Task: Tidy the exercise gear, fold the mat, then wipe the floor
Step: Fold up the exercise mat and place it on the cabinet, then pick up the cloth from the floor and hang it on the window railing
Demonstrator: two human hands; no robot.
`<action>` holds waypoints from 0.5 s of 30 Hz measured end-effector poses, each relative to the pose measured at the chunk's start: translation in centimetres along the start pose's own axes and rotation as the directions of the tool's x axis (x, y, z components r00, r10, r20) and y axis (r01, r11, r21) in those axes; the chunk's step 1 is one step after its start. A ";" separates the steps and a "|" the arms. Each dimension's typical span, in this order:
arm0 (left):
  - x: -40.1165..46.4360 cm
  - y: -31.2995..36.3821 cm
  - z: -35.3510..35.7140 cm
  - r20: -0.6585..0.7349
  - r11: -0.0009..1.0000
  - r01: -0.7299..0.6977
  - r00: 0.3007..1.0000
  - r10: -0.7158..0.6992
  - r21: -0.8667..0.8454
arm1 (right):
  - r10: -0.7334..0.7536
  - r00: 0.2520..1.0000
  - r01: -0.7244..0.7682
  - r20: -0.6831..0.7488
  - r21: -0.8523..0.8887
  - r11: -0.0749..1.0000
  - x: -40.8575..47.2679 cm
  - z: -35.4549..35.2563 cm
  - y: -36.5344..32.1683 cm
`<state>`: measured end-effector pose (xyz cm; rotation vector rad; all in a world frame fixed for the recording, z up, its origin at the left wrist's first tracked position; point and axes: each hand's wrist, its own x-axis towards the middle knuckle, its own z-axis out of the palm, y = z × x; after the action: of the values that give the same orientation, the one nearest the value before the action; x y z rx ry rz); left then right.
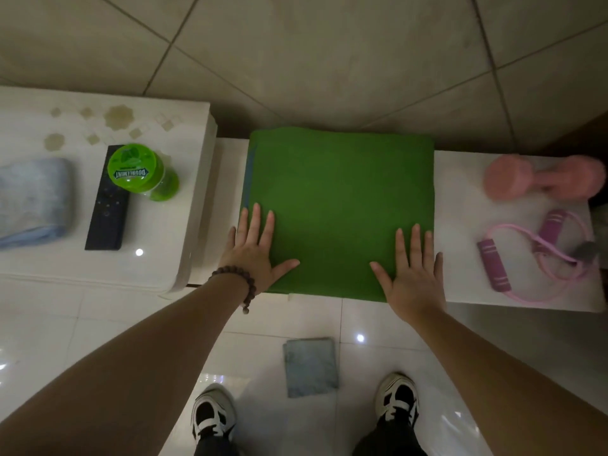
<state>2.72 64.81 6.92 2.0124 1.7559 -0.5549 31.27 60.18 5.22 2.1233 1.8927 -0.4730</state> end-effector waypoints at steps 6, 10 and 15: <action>-3.8 -0.2 -2.7 -0.064 0.998 0.000 0.998 -0.004 -0.067 | 0.038 0.998 -0.043 0.044 0.118 0.992 -2.1 -3.5 -2.0; -9.7 -1.5 -4.4 -0.127 0.987 -0.026 0.992 0.005 -0.160 | 0.059 0.998 -0.047 -0.037 0.279 0.959 -8.2 -5.9 -4.4; -17.6 -3.8 -5.1 -0.188 0.967 -0.139 0.977 0.099 -0.214 | 0.150 0.988 -0.117 -0.048 0.409 0.905 -18.2 -6.5 -8.4</action>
<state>-3.11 53.48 20.67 2.0383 1.6948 -0.1343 21.58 47.25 18.69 2.5464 1.7935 -0.8253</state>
